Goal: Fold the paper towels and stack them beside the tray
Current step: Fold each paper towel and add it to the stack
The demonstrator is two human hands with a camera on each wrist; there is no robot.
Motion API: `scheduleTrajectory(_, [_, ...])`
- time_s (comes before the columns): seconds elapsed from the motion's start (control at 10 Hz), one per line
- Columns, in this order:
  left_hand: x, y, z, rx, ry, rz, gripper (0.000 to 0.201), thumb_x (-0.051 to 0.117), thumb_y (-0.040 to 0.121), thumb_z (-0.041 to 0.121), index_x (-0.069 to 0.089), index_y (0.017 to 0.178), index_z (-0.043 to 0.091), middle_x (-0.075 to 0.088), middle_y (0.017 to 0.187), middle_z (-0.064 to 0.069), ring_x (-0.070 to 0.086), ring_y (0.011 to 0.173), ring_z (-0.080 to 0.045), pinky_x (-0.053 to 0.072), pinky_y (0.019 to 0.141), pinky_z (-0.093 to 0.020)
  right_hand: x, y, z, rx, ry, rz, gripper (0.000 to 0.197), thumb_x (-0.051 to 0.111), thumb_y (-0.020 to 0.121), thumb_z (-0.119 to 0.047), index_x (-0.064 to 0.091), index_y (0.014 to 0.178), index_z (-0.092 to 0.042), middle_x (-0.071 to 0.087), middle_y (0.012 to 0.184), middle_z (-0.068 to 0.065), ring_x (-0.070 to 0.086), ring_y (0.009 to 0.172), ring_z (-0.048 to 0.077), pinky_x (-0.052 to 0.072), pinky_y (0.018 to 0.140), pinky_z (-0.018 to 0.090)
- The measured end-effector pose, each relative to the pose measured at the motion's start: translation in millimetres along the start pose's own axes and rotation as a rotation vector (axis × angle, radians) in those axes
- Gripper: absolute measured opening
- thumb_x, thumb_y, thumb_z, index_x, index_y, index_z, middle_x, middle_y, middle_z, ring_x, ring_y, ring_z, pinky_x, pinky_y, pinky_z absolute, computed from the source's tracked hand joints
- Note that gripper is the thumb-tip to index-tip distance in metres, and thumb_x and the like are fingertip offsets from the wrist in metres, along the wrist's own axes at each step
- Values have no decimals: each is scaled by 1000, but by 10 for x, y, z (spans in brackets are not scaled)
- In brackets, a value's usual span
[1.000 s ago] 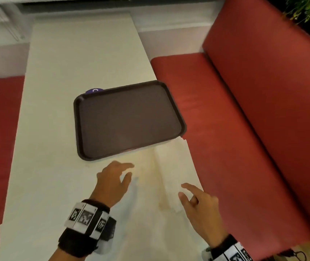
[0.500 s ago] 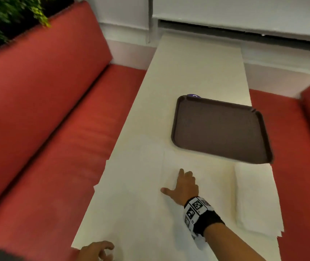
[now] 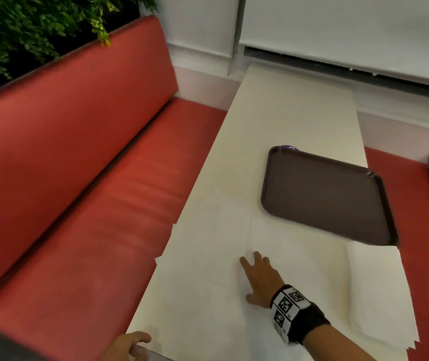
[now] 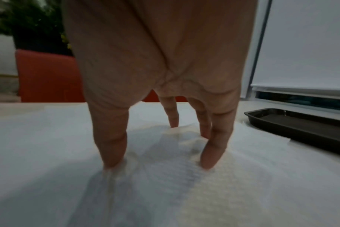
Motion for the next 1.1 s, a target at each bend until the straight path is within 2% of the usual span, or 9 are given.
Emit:
scheduleTrajectory(0.1, [-106, -93, 418, -47, -172, -106, 24, 73, 74, 30, 72, 98, 30, 61, 77, 18, 55, 66, 13, 42, 68, -6, 26, -9, 72, -29, -11, 100, 67, 54, 92, -18, 19, 149, -18, 12, 155, 15, 23, 139, 33, 39, 104, 41])
scheduleTrajectory(0.2, [-302, -233, 947, 14, -88, -291, 27, 69, 76, 29, 71, 103, 26, 57, 80, 25, 51, 81, 8, 43, 74, -6, -4, -57, 177, -27, 126, 270, 38, 42, 95, -12, 51, 131, -13, 46, 139, 15, 49, 123, 30, 45, 95, 37])
scheduleTrajectory(0.3, [-235, -209, 844, -4, -70, -273, 31, 73, 71, 24, 71, 101, 24, 60, 87, 15, 54, 78, -8, 45, 74, -11, -201, -161, 230, -18, 323, 427, 26, 44, 94, -18, 65, 109, -14, 65, 108, 8, 63, 97, 28, 50, 79, 33])
scheduleTrajectory(0.4, [-152, 140, 631, 36, 1, 19, 60, 84, 37, 48, 64, 93, 57, 68, 69, -9, 48, 44, -31, 52, 65, -29, -800, -526, 321, -16, 635, 748, 18, 50, 95, -17, 67, 93, -19, 67, 76, -5, 59, 65, 10, 43, 61, 15])
scheduleTrajectory(0.5, [-159, 122, 1141, 169, -12, 73, 44, 75, 42, 56, 63, 84, 60, 67, 67, -6, 58, 51, -10, 49, 64, -21, -1196, -821, 393, -33, 877, 817, 17, 53, 95, -14, 67, 92, -23, 69, 77, -10, 61, 68, 4, 44, 62, 12])
scheduleTrajectory(0.6, [-327, -79, 2326, 387, -239, -2, 59, 83, 50, 51, 61, 104, 44, 67, 96, 6, 63, 92, 0, 45, 80, -21, -1616, -1247, 455, -178, 1171, 834, 14, 57, 92, -8, 69, 96, -12, 72, 90, 3, 67, 82, 18, 53, 71, 30])
scheduleTrajectory(0.7, [-276, -103, 2839, 460, -433, -176, 84, 84, 40, 60, 57, 115, 34, 66, 109, 0, 61, 105, -11, 48, 84, -23, -1707, -1439, 477, -211, 1379, 772, 13, 57, 91, -7, 69, 95, -7, 73, 93, 9, 69, 82, 22, 56, 69, 32])
scheduleTrajectory(0.8, [-216, -113, 3337, 527, -707, -365, 89, 89, 42, 50, 58, 118, 13, 67, 114, -11, 62, 108, -28, 55, 80, -32, -1645, -1632, 519, -183, 1513, 697, 14, 56, 90, -6, 69, 96, -8, 74, 92, 5, 69, 80, 18, 55, 65, 25])
scheduleTrajectory(1.1, [-239, -309, 3778, 635, -606, -370, 73, 88, 52, 41, 63, 112, 8, 69, 110, -13, 65, 103, -31, 52, 89, -48, -1442, -1867, 756, -188, 1482, 665, 23, 62, 84, -4, 68, 106, -3, 73, 104, 11, 70, 93, 30, 58, 75, 37])
Point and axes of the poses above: each hand's wrist, its own y-axis towards the middle knuckle, its own x-axis out of the palm, z = x × y, the point moved 5 cm from there along y, towards the middle knuckle
